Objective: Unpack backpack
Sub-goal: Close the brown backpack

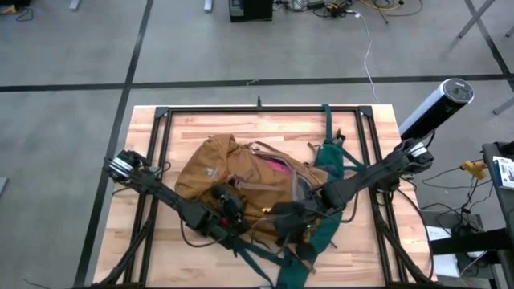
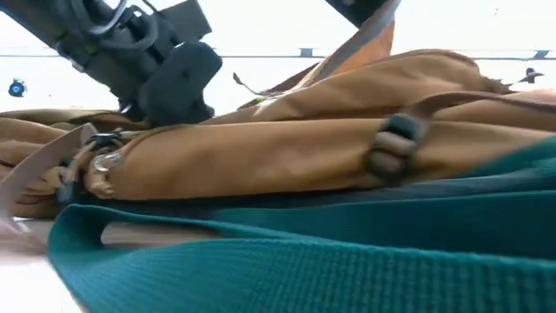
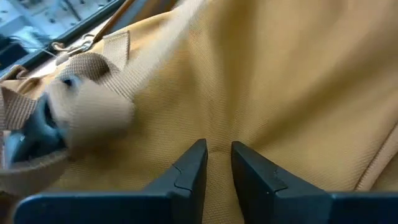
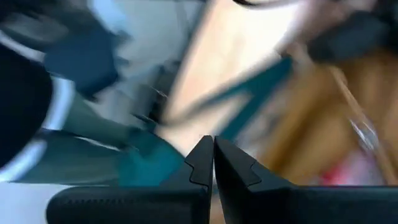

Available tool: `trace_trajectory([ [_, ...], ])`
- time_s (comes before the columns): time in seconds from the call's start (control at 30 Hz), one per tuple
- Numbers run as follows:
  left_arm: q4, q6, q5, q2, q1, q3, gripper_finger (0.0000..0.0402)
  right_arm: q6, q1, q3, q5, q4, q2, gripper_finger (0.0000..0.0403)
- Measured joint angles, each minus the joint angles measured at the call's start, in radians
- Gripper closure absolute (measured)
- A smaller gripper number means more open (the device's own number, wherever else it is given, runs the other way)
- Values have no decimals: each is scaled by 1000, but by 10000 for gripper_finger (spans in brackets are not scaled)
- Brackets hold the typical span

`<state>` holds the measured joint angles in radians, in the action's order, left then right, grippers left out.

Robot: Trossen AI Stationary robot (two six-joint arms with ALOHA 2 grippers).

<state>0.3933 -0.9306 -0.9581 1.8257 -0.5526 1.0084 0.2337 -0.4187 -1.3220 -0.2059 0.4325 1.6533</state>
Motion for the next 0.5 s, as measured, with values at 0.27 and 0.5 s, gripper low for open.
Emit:
trace_trajectory([
  [0.27, -13, -29, -21, -3, -11, -3, 338, -138, -64, 0, 377, -9, 7, 403],
  [0.5, -27, -30, -21, -2, -11, -3, 338, -226, -9, -3, 459, -93, 112, 341],
])
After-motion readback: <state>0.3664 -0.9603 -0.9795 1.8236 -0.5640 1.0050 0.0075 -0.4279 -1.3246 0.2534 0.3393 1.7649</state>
